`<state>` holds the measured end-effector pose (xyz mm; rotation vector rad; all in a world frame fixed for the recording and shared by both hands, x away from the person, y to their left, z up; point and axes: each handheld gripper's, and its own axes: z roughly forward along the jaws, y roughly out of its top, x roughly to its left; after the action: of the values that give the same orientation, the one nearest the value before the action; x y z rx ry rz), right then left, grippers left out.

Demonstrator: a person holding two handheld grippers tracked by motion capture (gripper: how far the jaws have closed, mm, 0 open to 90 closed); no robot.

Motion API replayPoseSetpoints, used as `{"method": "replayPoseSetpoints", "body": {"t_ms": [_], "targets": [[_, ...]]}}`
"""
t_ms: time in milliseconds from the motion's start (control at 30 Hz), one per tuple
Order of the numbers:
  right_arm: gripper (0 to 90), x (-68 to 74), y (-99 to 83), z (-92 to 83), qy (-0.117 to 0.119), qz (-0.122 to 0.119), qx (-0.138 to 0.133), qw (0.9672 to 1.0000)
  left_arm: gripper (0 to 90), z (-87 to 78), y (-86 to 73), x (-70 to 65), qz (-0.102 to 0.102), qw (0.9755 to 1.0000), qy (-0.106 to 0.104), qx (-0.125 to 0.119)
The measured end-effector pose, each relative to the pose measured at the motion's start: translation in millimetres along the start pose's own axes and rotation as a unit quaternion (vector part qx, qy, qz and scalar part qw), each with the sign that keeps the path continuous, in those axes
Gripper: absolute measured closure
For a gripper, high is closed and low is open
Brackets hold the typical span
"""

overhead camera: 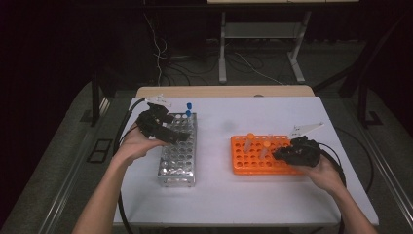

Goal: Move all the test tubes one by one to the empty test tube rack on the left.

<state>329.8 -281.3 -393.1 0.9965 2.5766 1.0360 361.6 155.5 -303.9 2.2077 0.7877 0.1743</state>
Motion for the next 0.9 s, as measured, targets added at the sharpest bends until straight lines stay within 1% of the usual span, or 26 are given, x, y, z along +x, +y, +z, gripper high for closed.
{"method": "replayPoseSetpoints", "body": {"t_ms": [100, 333, 400, 633, 667, 767, 867, 900], "targets": [[75.1, -0.5, 1.0, -5.0, 0.004, 0.008, -0.008, 0.9999, 5.1, -2.3, -1.4, -4.4, 0.003, 1.0000, -0.002, 0.003], [75.1, 0.9, 11.4, -22.4, 0.000, 0.003, -0.016, 0.9999, 4.7, -6.4, -3.4, -15.0, 0.013, 0.9998, -0.011, 0.005], [75.1, 0.4, 14.4, -28.6, -0.004, 0.002, -0.018, 0.9998, 3.9, -6.9, -3.8, -17.6, 0.016, 0.9998, -0.015, 0.004], [75.1, 0.3, 25.7, -50.8, -0.001, 0.003, -0.030, 0.9995, 0.0, -5.9, -2.8, -26.5, 0.024, 0.9993, -0.027, 0.009], [75.1, 0.8, 27.9, -53.7, 0.001, 0.001, -0.032, 0.9995, 0.0, -5.5, -2.4, -28.1, 0.024, 0.9993, -0.027, 0.010], [75.1, 5.0, 35.8, -61.4, 0.005, -0.006, -0.030, 0.9995, 0.0, -4.4, -1.6, -31.9, 0.028, 0.9988, -0.036, 0.015], [75.1, 9.9, 44.3, -68.0, 0.010, -0.014, -0.030, 0.9994, 0.0, -3.5, -0.3, -35.5, 0.038, 0.9982, -0.041, 0.021], [75.1, 11.5, 47.1, -69.7, 0.012, -0.018, -0.030, 0.9993, 0.0, -3.5, 0.1, -36.8, 0.038, 0.9981, -0.043, 0.020]]}}
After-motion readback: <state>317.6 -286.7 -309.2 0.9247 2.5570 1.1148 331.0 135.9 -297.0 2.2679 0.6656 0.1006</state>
